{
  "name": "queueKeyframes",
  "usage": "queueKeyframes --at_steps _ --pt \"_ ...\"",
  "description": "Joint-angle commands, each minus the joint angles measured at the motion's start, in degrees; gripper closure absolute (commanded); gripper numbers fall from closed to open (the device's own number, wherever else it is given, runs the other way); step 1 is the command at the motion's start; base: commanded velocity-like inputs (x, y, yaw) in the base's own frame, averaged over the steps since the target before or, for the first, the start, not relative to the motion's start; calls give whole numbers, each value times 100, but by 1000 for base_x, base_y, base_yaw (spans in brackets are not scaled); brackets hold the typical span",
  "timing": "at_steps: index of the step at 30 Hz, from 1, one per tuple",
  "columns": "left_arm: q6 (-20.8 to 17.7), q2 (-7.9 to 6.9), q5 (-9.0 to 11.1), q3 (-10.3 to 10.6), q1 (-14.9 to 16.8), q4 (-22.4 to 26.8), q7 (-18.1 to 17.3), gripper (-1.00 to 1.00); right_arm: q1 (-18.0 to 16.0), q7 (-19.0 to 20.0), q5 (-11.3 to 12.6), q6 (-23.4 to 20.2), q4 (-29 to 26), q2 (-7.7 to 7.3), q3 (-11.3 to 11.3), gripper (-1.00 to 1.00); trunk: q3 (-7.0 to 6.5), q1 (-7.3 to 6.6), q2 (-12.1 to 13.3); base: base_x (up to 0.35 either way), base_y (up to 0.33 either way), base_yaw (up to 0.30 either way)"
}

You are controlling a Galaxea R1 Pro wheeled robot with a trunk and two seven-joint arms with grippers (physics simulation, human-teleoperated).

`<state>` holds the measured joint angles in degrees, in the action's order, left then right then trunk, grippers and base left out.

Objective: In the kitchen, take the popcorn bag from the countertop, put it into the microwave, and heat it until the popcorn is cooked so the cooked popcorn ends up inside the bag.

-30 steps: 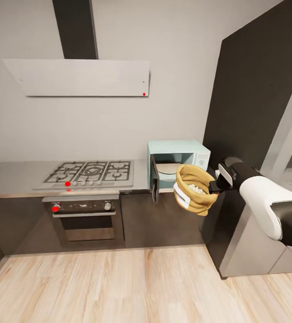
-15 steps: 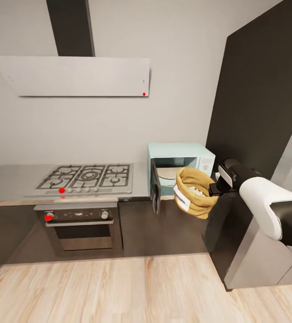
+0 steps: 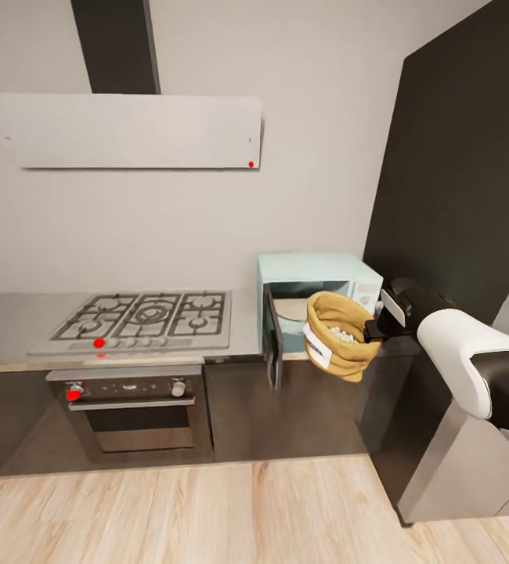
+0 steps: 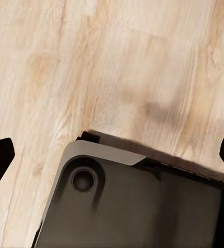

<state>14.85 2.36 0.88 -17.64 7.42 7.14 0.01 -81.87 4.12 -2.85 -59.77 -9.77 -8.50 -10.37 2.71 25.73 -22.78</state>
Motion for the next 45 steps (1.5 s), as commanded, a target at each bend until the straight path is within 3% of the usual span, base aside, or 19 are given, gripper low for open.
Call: queueKeyframes --at_steps 1,12,23,45 --pt "17 2 9 -12 1 -2 4 -100 -5 47 -27 -23 -7 -3 -27 100 13 5 -14 112 0 0" --pt "17 2 9 -12 -4 -2 1 -100 -5 55 -23 -23 -16 -3 -18 100 13 5 -14 22 0 0" --pt "17 2 9 -12 -1 -2 -1 -100 -5 54 -37 -23 -8 -3 -27 100 13 5 -14 281 0 0" --pt "17 19 2 -3 -12 -3 7 -100 4 52 -46 -23 47 11 -21 100 13 5 -14 6 0 0"
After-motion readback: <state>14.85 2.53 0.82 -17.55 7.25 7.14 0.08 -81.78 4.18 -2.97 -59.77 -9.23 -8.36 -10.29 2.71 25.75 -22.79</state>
